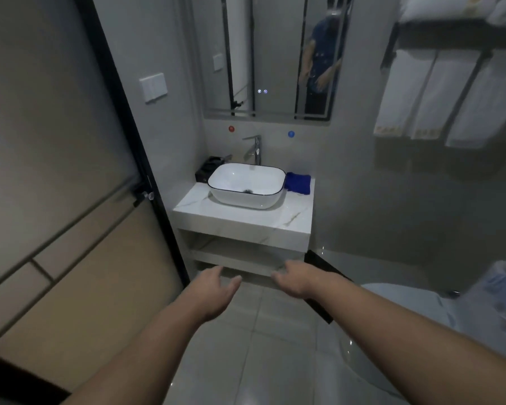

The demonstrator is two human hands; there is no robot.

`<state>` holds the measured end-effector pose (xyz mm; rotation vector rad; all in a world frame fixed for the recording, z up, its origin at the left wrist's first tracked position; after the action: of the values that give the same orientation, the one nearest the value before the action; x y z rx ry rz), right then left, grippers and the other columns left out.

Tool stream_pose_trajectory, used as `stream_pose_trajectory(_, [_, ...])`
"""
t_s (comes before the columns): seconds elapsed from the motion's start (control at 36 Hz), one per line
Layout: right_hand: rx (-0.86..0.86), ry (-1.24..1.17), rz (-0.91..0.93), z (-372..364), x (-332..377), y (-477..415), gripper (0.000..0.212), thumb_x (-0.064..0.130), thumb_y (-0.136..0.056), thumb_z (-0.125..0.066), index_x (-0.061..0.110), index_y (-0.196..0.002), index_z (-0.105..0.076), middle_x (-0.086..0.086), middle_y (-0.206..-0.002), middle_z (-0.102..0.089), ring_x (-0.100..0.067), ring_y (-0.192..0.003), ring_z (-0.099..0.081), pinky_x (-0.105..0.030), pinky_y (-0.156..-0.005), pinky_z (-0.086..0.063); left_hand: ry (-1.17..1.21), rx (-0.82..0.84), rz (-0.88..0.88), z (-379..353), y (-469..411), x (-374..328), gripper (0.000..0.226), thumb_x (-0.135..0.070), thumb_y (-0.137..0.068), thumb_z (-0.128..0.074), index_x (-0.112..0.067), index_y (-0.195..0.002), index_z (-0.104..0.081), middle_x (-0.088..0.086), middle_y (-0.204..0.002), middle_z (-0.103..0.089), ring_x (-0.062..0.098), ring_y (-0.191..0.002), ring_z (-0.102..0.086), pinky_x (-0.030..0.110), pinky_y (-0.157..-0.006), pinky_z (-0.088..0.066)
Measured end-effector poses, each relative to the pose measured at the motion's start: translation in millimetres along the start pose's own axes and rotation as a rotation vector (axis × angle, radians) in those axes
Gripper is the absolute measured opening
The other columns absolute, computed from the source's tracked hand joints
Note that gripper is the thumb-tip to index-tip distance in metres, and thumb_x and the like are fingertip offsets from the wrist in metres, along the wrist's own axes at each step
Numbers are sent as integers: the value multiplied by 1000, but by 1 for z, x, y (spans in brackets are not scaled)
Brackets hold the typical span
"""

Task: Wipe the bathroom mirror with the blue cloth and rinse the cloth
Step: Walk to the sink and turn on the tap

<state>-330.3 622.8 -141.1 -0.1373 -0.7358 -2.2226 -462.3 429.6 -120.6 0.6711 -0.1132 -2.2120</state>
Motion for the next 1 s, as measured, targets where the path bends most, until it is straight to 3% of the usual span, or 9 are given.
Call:
stream_pose_trajectory(0.08, [15, -1, 51, 16, 5, -49, 84, 63, -107, -35, 6, -167, -23, -18, -174, -25, -34, -159, -31, -42, -128, -30, 23, -54, 46, 16, -55, -3, 82, -67, -105, -43, -13, -166, -35, 7, -171, -38, 24, -157, -37, 38, -126, -33])
stream_pose_trajectory(0.19, [15, -12, 68, 55, 5, -106, 81, 66, -105, -38, 8, -162, -36, -16, -167, -41, -33, -150, -44, -42, -119, -40, 8, -22, 17, 31, -120, -30, 82, -65, -106, -45, -12, -167, -33, 7, -173, -35, 23, -158, -36, 35, -126, -29])
stream_pose_trajectory(0.42, [-15, -49, 89, 132, 26, -210, 79, 62, -106, -38, 8, -163, -34, -14, -167, -40, -33, -151, -43, -44, -121, -39, 69, -66, -4, 71, -218, -38, 76, -68, -102, -48, -18, -159, -46, 6, -162, -50, 23, -147, -50, 39, -123, -39])
stream_pose_trajectory(0.72, [-24, -38, 95, 176, 86, -334, 78, 62, -107, -38, 11, -166, -31, -11, -172, -33, -30, -156, -38, -42, -124, -34, 119, -25, -20, 138, -370, -14, 75, -64, -107, -42, -18, -166, -36, 4, -172, -37, 23, -155, -39, 39, -126, -31])
stream_pose_trajectory(0.89, [-22, -117, 13, 189, 75, -383, 78, 63, -105, -39, 14, -166, -33, -8, -172, -35, -27, -155, -38, -38, -125, -33, 78, 40, -95, 162, -452, -16, 74, -63, -107, -44, -20, -167, -35, 3, -172, -36, 20, -157, -36, 36, -126, -29])
stream_pose_trajectory(1.0, [-20, -158, -61, 203, 63, -410, 73, 60, -103, -40, 14, -159, -41, -10, -165, -44, -29, -146, -47, -41, -118, -42, 108, 79, -128, 168, -498, -23, 76, -63, -105, -47, -22, -167, -33, 0, -173, -33, 19, -159, -33, 37, -129, -27])
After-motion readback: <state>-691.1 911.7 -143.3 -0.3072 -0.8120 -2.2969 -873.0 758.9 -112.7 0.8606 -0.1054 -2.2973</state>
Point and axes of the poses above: each hand's wrist, its own y-axis away from the middle knuckle, its own z-axis out of the back of the hand, x = y × z, the point moved 9 cm from there along -y, towards the middle knuckle
